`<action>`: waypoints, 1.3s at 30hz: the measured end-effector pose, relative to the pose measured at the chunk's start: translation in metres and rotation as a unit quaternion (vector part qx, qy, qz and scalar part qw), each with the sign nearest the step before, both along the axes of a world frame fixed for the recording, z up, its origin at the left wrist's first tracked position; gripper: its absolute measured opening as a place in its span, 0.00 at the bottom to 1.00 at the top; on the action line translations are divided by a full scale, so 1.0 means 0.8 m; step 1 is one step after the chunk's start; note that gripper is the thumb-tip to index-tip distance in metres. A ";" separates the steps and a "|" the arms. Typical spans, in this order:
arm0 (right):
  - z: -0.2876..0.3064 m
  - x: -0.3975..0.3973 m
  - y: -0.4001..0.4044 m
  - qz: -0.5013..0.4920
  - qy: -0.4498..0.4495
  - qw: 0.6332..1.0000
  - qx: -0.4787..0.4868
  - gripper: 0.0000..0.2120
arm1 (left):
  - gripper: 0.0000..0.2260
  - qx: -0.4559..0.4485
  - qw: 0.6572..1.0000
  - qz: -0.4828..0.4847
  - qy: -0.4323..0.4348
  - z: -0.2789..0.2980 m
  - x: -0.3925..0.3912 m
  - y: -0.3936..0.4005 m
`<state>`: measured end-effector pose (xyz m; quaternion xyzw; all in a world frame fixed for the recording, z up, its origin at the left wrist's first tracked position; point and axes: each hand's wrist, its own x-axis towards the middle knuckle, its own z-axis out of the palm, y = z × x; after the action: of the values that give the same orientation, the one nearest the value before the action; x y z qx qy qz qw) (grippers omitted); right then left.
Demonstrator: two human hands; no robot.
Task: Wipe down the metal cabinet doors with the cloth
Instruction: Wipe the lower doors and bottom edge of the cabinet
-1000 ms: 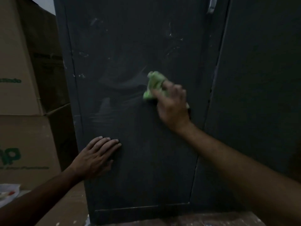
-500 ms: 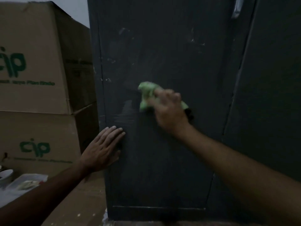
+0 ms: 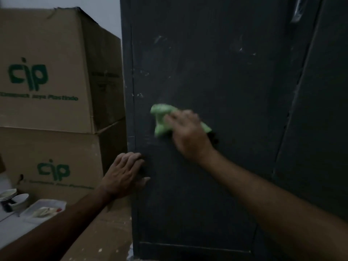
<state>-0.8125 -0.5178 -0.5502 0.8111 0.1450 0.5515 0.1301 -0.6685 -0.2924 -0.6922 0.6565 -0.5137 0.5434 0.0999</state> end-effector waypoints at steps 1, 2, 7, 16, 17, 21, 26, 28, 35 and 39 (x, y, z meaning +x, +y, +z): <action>-0.044 -0.003 0.002 0.009 0.079 0.992 -0.097 0.19 | 0.28 -0.020 0.999 0.011 0.028 0.000 0.001 0.002; -0.084 -0.015 -0.001 0.010 0.163 0.970 -0.183 0.18 | 0.30 -0.037 0.997 0.022 0.059 0.001 0.001 0.005; -0.076 -0.047 -0.032 -0.024 0.185 0.963 -0.194 0.17 | 0.32 -0.070 0.978 0.071 0.185 0.007 -0.014 0.016; -0.066 0.014 0.034 -0.014 0.145 0.967 -0.211 0.27 | 0.40 -0.174 0.837 0.043 0.516 0.005 -0.051 0.011; -0.078 0.004 0.028 -0.037 0.200 0.937 -0.285 0.29 | 0.43 -0.171 0.839 0.034 0.516 0.003 -0.054 0.011; -0.003 0.014 0.029 -0.046 0.101 0.969 -0.222 0.22 | 0.47 -0.201 0.839 0.054 0.502 0.000 -0.067 0.006; 0.018 0.056 0.082 -0.049 -0.023 0.998 0.021 0.20 | 0.48 -0.211 0.827 0.084 0.514 -0.004 -0.066 0.006; -0.046 0.049 0.087 -0.023 0.101 0.975 -0.195 0.22 | 0.48 -0.217 0.820 0.089 0.522 -0.004 -0.059 0.008; 0.014 0.055 0.084 -0.052 0.100 0.975 -0.191 0.21 | 0.58 -0.223 0.802 0.096 0.546 -0.011 -0.061 0.003; -0.037 0.054 0.094 -0.039 0.091 0.989 -0.108 0.22 | 0.59 -0.222 0.826 0.077 0.512 -0.011 -0.059 0.004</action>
<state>-0.7695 -0.4430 -0.5796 0.8441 0.1833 0.4514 0.2240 -0.7154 -0.2892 -0.7013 0.8379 -0.2025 0.2347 0.4493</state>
